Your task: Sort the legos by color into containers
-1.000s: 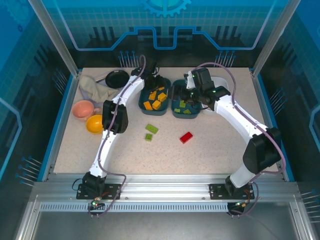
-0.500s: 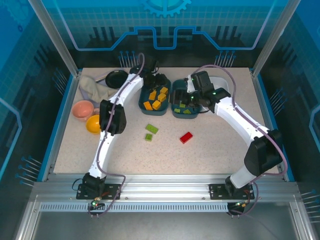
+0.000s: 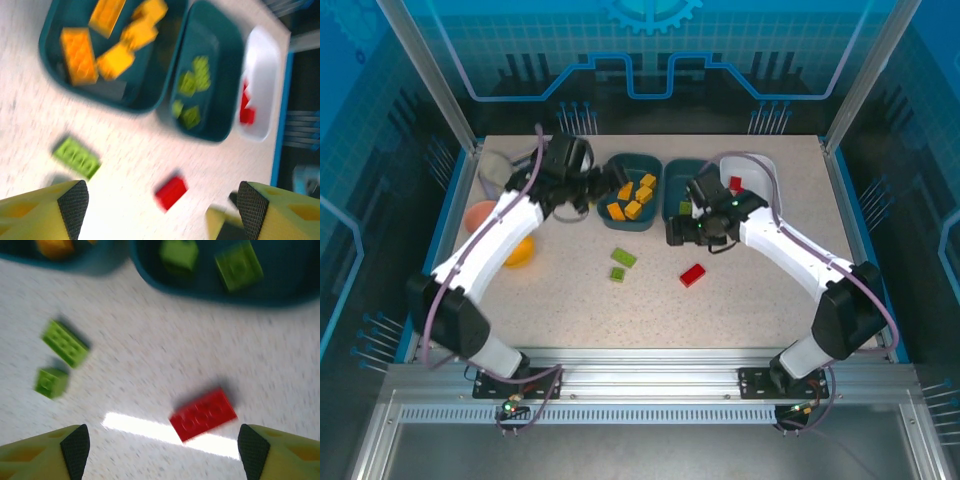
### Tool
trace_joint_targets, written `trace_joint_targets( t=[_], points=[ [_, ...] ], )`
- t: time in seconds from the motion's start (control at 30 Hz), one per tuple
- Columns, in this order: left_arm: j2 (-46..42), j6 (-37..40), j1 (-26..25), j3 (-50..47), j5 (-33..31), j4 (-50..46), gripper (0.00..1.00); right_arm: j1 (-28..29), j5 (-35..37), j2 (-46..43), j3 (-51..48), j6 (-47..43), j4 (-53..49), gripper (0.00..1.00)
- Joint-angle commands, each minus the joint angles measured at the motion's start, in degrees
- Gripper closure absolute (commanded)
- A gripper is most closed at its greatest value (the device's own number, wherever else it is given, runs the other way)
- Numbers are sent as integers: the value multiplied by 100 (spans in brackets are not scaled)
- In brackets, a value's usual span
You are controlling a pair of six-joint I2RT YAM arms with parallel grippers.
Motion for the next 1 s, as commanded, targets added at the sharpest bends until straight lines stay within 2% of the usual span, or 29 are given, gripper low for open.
trace_joint_targets(
  t=[0.0, 0.07, 0.17, 0.37, 0.6, 0.73, 0.97],
  points=[
    [-676, -147, -331, -1218, 280, 260, 18, 53, -6, -192, -629, 1416, 164, 17],
    [-1195, -235, -582, -1803, 170, 298, 18, 72, -140, -86, -796, 1827, 492, 16],
    [-1795, -481, -697, -2424, 83, 250, 17, 185, 4, 158, -791, 2250, 747, 15],
    [-2286, -373, -699, -2573, -221, 52, 15, 201, 79, 651, -819, 3014, 1014, 16],
    [-2379, -258, -699, -2439, -221, -154, 16, 394, 338, 933, -721, 3630, 444, 24],
    [-2488, -216, -698, -2446, -212, -227, 16, 448, 370, 989, -801, 3757, 500, 26],
    [-2558, -239, -705, -2479, -85, -160, 16, 366, 470, 1331, -807, 3673, 699, 44]
  ],
)
